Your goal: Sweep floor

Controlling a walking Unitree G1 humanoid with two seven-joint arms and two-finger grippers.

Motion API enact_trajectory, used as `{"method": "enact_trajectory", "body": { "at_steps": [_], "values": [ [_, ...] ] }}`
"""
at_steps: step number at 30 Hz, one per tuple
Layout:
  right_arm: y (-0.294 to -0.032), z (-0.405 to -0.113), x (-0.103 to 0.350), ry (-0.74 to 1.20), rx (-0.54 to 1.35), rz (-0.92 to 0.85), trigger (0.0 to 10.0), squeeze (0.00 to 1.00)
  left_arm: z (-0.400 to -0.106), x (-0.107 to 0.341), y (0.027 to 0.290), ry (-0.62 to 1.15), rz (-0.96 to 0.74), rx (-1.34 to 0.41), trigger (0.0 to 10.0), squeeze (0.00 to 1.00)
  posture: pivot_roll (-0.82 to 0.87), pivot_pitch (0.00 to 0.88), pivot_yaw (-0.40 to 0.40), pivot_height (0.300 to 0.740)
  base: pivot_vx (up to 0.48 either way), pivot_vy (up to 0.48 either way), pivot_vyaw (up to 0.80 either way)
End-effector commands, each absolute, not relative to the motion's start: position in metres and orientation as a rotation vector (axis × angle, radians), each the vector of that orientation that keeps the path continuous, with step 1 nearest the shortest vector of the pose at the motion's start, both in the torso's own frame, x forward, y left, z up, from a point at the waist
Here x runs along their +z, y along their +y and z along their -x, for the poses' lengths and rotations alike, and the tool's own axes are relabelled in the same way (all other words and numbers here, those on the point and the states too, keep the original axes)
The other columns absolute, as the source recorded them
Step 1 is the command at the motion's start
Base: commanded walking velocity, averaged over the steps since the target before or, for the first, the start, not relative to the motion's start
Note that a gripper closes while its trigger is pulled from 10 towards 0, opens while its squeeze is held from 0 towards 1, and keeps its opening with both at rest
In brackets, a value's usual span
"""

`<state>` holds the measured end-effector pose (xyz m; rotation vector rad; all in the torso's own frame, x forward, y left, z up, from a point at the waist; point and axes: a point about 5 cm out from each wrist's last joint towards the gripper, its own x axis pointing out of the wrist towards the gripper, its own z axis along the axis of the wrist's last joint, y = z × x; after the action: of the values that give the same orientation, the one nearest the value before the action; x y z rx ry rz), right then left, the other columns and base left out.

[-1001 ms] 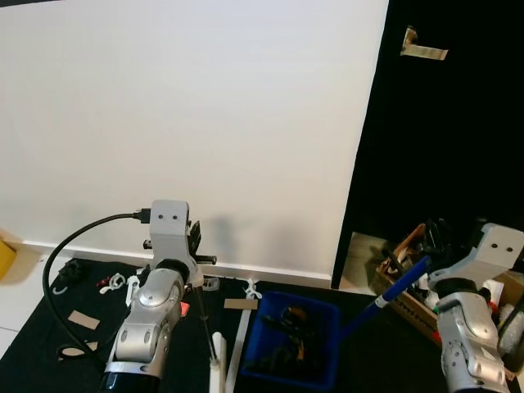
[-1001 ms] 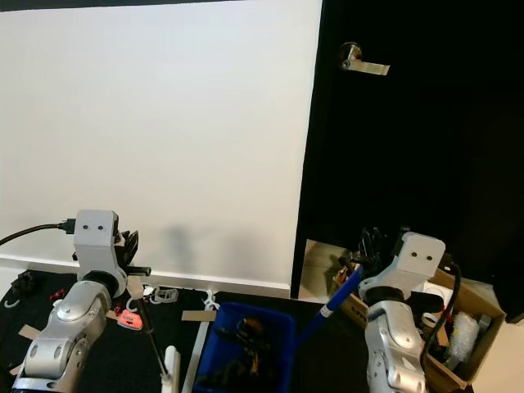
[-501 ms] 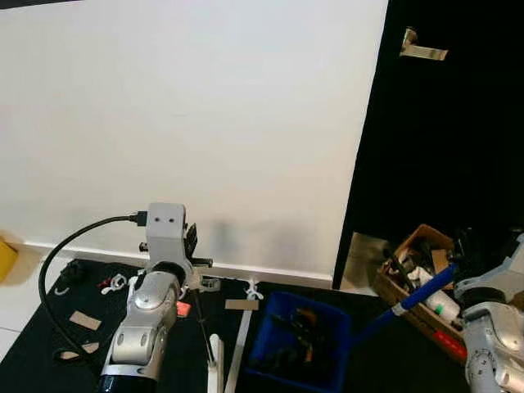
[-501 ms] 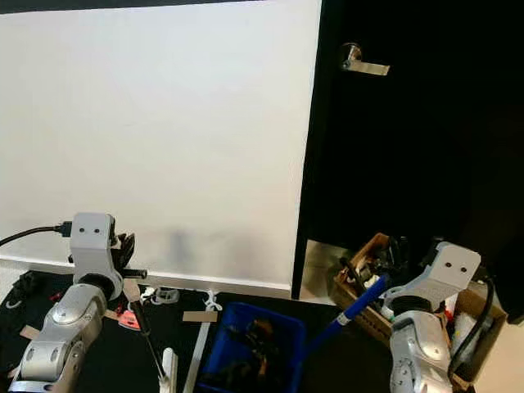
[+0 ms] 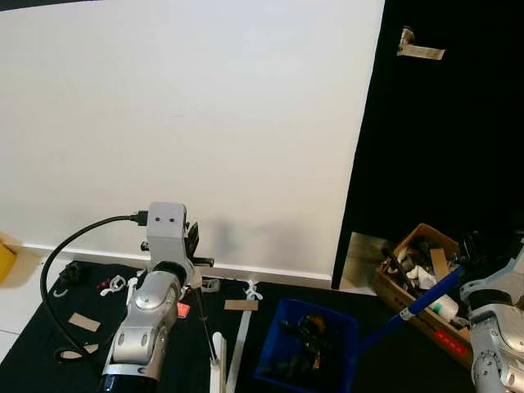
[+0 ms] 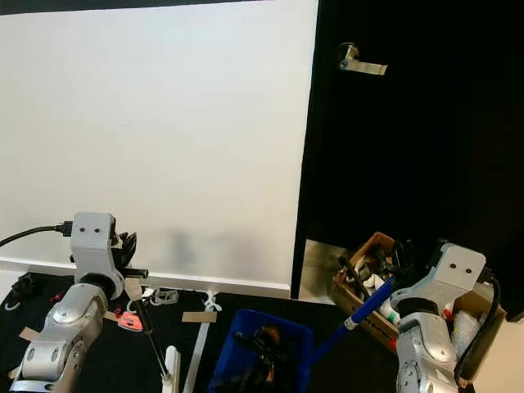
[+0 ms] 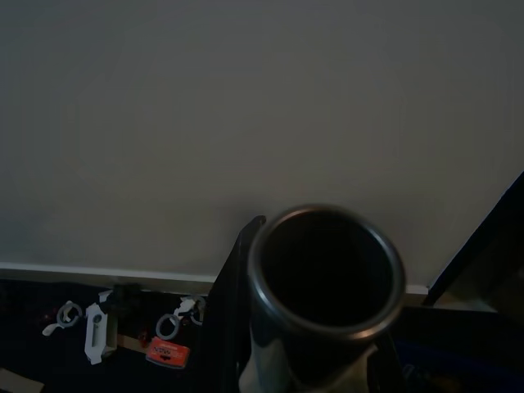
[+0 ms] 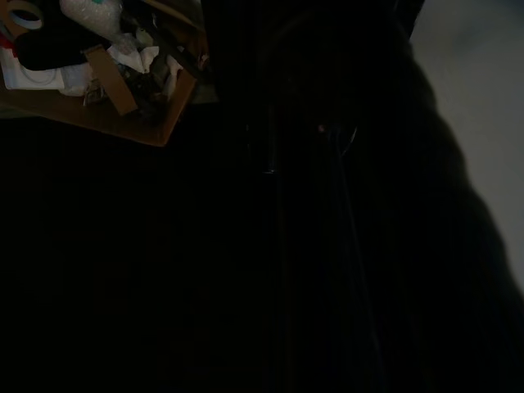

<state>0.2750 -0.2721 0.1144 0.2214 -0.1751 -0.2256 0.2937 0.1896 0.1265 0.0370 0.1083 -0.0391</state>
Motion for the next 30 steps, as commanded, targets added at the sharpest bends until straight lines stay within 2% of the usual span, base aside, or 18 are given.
{"method": "enact_trajectory", "body": {
  "at_steps": [1, 24, 30],
  "values": [
    [-0.2738, -0.2760, 0.1197, -0.208, -0.228, -0.239, 10.0, 0.00, -0.2954, 0.1285, 0.1905, 0.097, -0.030, -0.028, 10.0, 0.00, -0.03, 0.111, 0.111, 0.740, 0.000, 0.000, 0.00],
    [-0.2723, -0.2771, 0.1182, -0.202, -0.227, -0.249, 10.0, 0.00, -0.2978, 0.1288, 0.1883, 0.098, -0.014, -0.020, 10.0, 0.00, -0.03, 0.111, 0.107, 0.740, 0.000, 0.000, 0.00],
    [-0.2728, -0.2798, 0.1189, -0.199, -0.227, -0.252, 10.0, 0.00, -0.2989, 0.1278, 0.1873, 0.104, -0.017, -0.028, 10.0, 0.00, -0.03, 0.120, 0.102, 0.740, 0.000, 0.000, -0.67]
  ]
}}
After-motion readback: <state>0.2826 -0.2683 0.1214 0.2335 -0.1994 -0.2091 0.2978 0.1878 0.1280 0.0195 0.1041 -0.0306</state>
